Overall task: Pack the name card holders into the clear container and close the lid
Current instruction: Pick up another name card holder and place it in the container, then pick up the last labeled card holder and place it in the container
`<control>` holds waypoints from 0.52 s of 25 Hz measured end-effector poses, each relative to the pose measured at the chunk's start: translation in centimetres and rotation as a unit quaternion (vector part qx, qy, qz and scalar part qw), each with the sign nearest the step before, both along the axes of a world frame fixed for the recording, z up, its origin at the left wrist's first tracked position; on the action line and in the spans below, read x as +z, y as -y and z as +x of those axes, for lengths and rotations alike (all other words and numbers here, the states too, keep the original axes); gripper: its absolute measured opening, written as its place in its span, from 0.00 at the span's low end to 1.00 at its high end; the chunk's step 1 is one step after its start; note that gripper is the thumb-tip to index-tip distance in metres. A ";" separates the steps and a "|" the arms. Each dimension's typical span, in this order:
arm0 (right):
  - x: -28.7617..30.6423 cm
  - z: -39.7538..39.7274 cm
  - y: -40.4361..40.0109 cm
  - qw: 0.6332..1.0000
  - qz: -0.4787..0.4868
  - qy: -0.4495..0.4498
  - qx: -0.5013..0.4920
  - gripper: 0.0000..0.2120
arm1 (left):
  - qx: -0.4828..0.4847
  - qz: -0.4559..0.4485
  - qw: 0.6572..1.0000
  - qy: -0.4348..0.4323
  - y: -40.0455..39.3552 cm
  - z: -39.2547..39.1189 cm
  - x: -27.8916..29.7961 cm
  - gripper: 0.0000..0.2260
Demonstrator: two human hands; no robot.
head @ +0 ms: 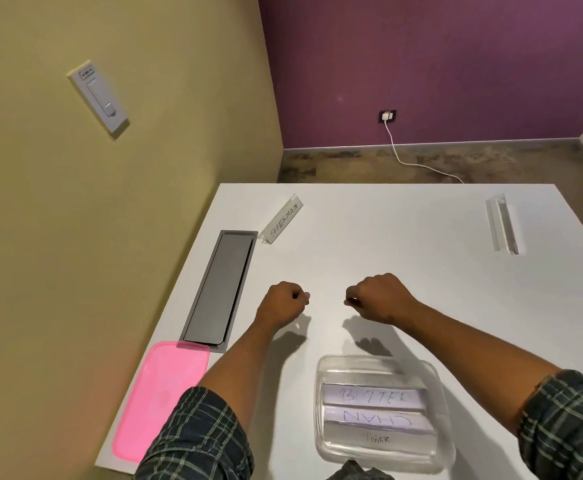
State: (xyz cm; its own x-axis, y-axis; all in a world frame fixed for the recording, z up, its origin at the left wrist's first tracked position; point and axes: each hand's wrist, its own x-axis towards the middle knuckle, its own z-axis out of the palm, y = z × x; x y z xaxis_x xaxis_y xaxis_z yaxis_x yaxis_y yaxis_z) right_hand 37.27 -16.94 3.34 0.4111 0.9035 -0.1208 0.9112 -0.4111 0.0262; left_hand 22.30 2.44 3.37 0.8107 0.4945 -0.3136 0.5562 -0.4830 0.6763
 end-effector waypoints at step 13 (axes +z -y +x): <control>-4.6 10.2 -16.9 0.958 0.028 -0.216 -0.186 0.24 | 0.235 -0.068 0.967 0.064 -12.8 7.2 -6.8 0.19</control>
State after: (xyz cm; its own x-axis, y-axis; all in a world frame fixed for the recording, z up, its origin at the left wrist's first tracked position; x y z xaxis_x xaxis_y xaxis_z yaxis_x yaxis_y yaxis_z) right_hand 47.44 -0.03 -1.27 0.6287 0.7142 -0.3077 0.6221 -0.6993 -0.3521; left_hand 29.51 15.20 -3.44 0.5427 0.7792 -0.3135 0.5995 -0.0980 0.7943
